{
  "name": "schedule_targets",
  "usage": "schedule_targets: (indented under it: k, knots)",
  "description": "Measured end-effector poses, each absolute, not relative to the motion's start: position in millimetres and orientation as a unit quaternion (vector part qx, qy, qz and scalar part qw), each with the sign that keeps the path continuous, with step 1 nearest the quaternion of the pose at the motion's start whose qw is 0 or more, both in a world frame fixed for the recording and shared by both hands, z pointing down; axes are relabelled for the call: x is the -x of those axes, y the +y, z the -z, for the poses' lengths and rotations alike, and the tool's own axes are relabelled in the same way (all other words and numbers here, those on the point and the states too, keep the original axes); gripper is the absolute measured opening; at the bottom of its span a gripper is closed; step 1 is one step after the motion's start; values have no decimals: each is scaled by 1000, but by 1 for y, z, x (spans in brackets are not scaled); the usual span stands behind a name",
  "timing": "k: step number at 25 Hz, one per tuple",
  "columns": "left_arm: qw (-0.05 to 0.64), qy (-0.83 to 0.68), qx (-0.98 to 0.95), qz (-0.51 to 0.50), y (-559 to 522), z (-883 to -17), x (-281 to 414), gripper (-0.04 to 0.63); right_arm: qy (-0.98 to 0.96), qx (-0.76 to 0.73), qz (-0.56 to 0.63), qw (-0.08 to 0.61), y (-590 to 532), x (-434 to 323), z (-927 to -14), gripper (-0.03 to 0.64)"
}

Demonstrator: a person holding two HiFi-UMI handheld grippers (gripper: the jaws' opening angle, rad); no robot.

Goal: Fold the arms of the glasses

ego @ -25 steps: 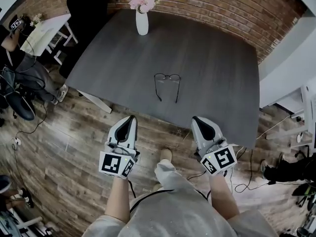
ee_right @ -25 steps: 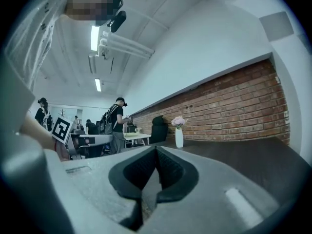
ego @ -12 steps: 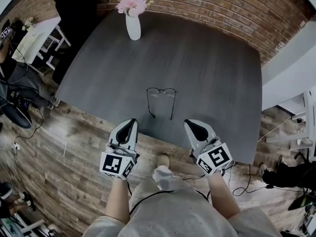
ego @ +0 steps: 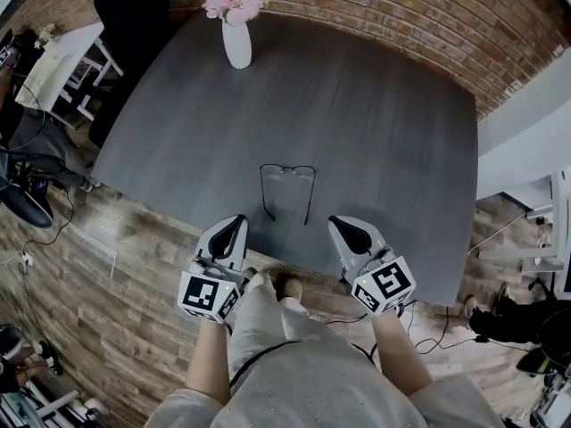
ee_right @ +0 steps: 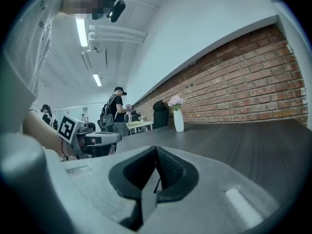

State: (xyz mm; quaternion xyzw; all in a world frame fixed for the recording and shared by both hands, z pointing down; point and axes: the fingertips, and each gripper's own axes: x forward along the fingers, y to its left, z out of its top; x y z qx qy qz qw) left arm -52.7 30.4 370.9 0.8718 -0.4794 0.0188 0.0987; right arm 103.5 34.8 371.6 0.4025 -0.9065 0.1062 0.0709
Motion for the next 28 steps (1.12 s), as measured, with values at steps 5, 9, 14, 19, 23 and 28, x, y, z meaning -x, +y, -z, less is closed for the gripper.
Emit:
schedule_targets:
  k: [5, 9, 14, 19, 23, 28]
  knots:
    - [111, -459, -880, -44, 23, -392, 50, -2, -911, -383, -128, 88, 19, -97, -385, 87]
    - [113, -445, -886, -57, 8, -403, 50, -2, -912, -372, -140, 105, -3, -93, -396, 126]
    - [124, -437, -889, -59, -11, -411, 50, -2, -906, -375, -149, 128, -25, -89, -410, 153]
    - [123, -425, -893, -81, -21, -423, 48, -2, -902, -372, -152, 156, -46, -86, -426, 193]
    - [138, -424, -891, -87, -27, -433, 49, -2, -901, -366, -158, 172, -63, -83, -436, 223]
    - [136, -412, -894, -111, -28, -450, 52, -2, -898, -360, -166, 188, -77, -82, -446, 239]
